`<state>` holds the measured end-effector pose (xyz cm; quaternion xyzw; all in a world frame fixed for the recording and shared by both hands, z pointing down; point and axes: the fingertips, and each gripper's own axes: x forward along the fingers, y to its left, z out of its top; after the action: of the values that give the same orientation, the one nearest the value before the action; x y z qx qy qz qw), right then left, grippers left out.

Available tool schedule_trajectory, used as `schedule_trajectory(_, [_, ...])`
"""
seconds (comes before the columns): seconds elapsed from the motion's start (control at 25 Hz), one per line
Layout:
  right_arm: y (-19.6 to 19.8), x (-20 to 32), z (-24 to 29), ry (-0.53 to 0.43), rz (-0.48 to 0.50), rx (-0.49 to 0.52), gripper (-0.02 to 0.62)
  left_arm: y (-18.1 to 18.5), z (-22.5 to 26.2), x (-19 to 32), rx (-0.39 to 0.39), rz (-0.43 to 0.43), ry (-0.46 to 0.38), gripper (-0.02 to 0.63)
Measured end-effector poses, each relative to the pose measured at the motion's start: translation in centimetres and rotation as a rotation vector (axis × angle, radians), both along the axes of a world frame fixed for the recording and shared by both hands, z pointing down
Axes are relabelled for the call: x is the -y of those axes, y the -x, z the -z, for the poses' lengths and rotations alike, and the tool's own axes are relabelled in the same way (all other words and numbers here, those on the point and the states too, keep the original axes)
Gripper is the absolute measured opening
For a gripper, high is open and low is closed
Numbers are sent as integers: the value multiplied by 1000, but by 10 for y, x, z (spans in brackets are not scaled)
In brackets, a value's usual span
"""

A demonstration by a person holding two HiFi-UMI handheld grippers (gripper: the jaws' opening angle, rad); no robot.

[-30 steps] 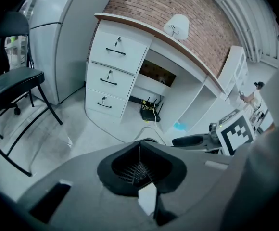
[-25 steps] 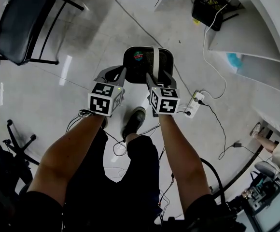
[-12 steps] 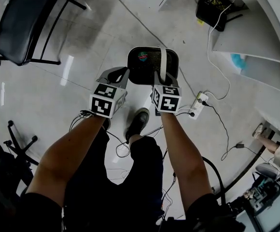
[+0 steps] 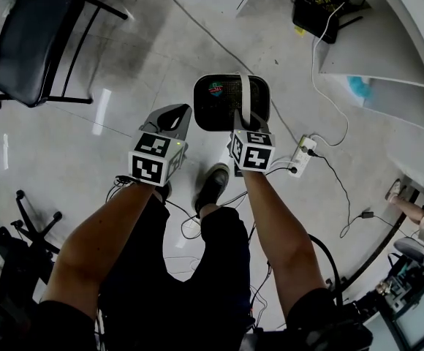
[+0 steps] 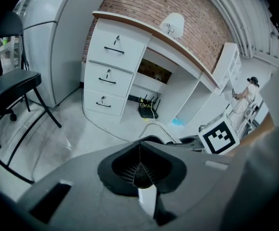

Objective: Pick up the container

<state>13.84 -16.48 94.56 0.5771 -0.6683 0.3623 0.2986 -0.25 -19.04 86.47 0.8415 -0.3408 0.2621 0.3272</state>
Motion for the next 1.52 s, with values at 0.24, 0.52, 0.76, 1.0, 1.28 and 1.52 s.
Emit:
schedule_trajectory(0.24, [5,-1,33,-19,-1,15,37,6,27,5,-8,24,-11,12])
schedule_trajectory(0.52, [10,-21,113,-53,-11,35,37,4,91,-15,-34,-7,-35,12])
schedule_trajectory(0.76, [3,-29,201,-119,-11,61,37,3,160,-28,-87,12,-78,12])
schedule_trajectory(1.0, [1,-28,293,-194,0,71,37,-9,238,-33,-119,-21,-93,12])
schedule_trajectory(1.28, [-12,-27,389,-259,-20,68,37,-25,328,-26,-183,-33,-164,12])
schedule_trajectory(1.52, [-14,-37,467,-330,-38,77,35,-15,395,-34,-219,-13,-172,12])
